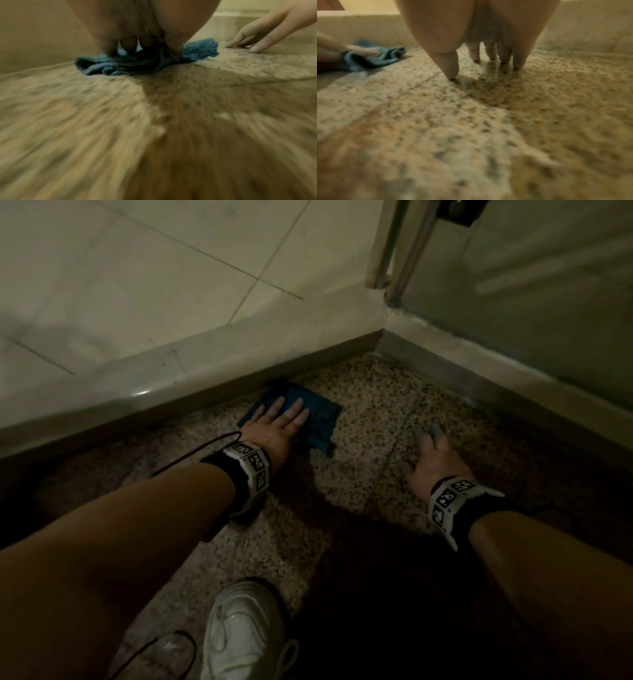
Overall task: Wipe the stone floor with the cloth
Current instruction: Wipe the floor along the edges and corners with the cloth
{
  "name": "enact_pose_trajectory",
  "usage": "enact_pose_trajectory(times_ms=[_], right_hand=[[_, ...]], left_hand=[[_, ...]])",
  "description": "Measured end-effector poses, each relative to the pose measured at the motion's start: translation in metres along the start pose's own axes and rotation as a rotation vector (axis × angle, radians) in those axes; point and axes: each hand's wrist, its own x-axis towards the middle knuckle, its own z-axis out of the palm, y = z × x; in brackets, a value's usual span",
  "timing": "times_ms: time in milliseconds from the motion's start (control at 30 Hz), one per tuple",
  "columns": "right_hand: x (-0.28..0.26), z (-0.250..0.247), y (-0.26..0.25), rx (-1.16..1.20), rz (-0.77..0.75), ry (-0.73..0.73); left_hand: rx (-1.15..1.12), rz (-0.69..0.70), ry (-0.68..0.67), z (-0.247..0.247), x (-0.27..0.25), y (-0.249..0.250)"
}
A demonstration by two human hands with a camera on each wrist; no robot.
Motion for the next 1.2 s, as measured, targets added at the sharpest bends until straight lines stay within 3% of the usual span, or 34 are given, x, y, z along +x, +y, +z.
enact_pose_trajectory(times_ms=[433,800,1200], right_hand=[[0.000,0.014,-0.008,0.013,-0.006,0.012],[0.002,0.009,-0.005,0.046,0.006,-0.089],[0.001,0.004,0.005,0.053,-0.049,-0.075]], left_hand=[[0.024,0.030,-0.044,-0.014,-0.003,0.003],[0.003,0.141,0.048,-0.069,0.062,0.084],[0.094,0.155,-0.037,-0.041,0.028,0.068]])
